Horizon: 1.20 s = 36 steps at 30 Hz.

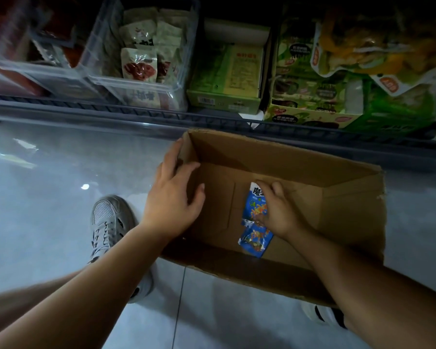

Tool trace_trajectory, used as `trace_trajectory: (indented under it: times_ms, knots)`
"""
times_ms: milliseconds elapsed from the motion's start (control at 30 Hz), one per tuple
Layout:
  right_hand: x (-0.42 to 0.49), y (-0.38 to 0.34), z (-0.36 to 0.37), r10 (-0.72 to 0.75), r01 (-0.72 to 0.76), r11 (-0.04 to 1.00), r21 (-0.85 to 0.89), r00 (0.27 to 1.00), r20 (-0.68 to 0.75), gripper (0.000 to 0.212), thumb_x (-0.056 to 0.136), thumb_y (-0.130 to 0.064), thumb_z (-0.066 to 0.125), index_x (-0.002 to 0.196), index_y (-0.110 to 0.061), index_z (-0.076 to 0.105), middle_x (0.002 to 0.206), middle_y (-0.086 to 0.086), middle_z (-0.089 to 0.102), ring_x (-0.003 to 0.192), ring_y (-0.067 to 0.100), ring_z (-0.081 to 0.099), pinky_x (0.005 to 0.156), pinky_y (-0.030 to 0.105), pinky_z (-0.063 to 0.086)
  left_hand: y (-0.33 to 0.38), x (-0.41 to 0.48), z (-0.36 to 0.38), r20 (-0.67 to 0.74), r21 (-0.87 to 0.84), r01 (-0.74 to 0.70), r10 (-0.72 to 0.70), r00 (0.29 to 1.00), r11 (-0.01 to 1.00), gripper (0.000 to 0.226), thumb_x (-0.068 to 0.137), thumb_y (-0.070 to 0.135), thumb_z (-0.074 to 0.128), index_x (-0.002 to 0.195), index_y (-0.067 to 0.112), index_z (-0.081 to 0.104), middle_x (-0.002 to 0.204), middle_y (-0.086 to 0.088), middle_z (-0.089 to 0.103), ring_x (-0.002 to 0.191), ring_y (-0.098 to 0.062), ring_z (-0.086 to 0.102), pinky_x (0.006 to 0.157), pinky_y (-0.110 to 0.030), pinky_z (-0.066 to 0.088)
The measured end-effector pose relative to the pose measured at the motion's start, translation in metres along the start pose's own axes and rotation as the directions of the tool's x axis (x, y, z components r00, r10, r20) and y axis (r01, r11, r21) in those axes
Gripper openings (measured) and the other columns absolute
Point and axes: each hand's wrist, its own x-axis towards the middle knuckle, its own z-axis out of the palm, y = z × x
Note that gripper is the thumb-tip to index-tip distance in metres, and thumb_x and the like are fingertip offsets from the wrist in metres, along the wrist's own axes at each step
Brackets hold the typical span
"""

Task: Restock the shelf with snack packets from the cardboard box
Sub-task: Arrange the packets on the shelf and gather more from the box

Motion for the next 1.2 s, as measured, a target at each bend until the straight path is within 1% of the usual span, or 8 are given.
trace_trajectory:
  times_ms: [100,333,400,500,633,767,967,1200]
  knots:
    - [-0.009,-0.007,-0.01,0.11,-0.083,0.937,0.339,0.992,-0.06,0.076,0.083,0.009,0.072,0.146,-0.022,0.044,0.134,-0.002,0.033,0.114,0.019,0.055,0.059,0.002,0.046,-0.001,0.0,0.0,0.013,-0.006,0.018,-0.018,1.0,1.0,0.045,0.093,0.036,0.059,0.134,0.018,0.06,0.168,0.001,0.014,0.148,-0.027,0.03,0.104,-0.047,0.046]
    - [-0.048,-0.069,-0.083,-0.054,0.091,0.861,0.501,0.995,-0.088,0.102,0.073,-0.008,0.086,0.147,-0.049,0.03,0.136,-0.008,0.045,0.109,0.007,0.062,0.085,0.025,0.057,0.036,-0.001,-0.019,-0.002,-0.061,-0.115,0.115,0.993,0.992,0.042,0.095,0.041,0.057,0.129,0.018,0.064,0.143,-0.005,0.057,0.133,-0.02,0.05,0.111,-0.039,0.043]
    - [-0.058,-0.091,-0.101,-0.144,0.198,0.841,0.503,0.979,-0.144,0.108,0.071,-0.011,0.089,0.147,-0.054,0.025,0.139,-0.011,0.044,0.113,0.003,0.06,0.087,0.02,0.055,0.058,-0.001,-0.028,0.207,-0.373,0.101,-0.023,0.978,0.922,0.043,0.097,0.035,0.066,0.136,0.018,0.059,0.125,0.004,0.07,0.115,-0.009,0.064,0.101,-0.029,0.052]
    - [-0.061,-0.11,-0.112,-0.229,0.291,0.793,0.536,0.956,-0.18,0.118,0.067,-0.019,0.092,0.144,-0.066,0.016,0.148,-0.008,0.044,0.12,0.009,0.061,0.093,0.032,0.057,0.071,-0.002,-0.028,0.461,-0.667,0.445,-0.138,0.876,0.597,0.027,0.097,0.015,0.068,0.124,0.009,0.065,0.111,-0.006,0.078,0.1,-0.013,0.075,0.087,-0.029,0.061]
    - [-0.051,-0.075,-0.102,-0.113,0.158,0.939,0.306,0.98,-0.162,0.102,0.076,-0.028,0.086,0.152,-0.047,0.02,0.135,-0.014,0.046,0.095,0.007,0.064,0.075,0.028,0.057,0.05,-0.008,-0.025,0.364,-0.721,0.48,-0.315,0.876,0.501,0.01,0.097,0.012,0.067,0.106,0.008,0.068,0.104,-0.009,0.079,0.096,-0.023,0.076,0.088,-0.044,0.061]
    - [-0.038,0.003,-0.065,0.061,-0.06,0.996,-0.063,0.998,0.026,0.056,0.088,-0.033,0.072,0.139,-0.026,0.05,0.135,-0.002,0.054,0.121,0.018,0.056,0.098,0.039,0.051,0.037,-0.013,-0.021,0.348,-0.681,0.515,-0.388,0.853,0.522,0.014,0.098,0.021,0.067,0.11,0.014,0.069,0.107,0.001,0.079,0.101,-0.018,0.076,0.094,-0.048,0.059]
    - [-0.024,0.022,-0.017,0.09,-0.081,0.987,-0.137,0.994,0.058,0.082,0.08,-0.045,0.078,0.149,-0.03,0.037,0.146,-0.001,0.04,0.134,0.023,0.036,0.107,0.036,0.037,0.038,-0.009,-0.015,0.308,-0.632,0.494,-0.391,0.867,0.598,0.014,0.098,0.025,0.066,0.111,0.018,0.069,0.101,0.011,0.079,0.094,-0.004,0.075,0.075,-0.021,0.061]
    - [-0.014,0.017,0.004,0.082,-0.077,0.953,-0.292,0.997,0.003,0.086,0.075,-0.049,0.079,0.147,-0.034,0.034,0.14,-0.002,0.038,0.131,0.023,0.032,0.109,0.037,0.027,0.034,-0.007,-0.01,0.316,-0.632,0.523,-0.426,0.848,0.572,0.014,0.096,0.027,0.067,0.109,0.022,0.069,0.102,0.014,0.078,0.095,-0.003,0.075,0.074,-0.021,0.06]
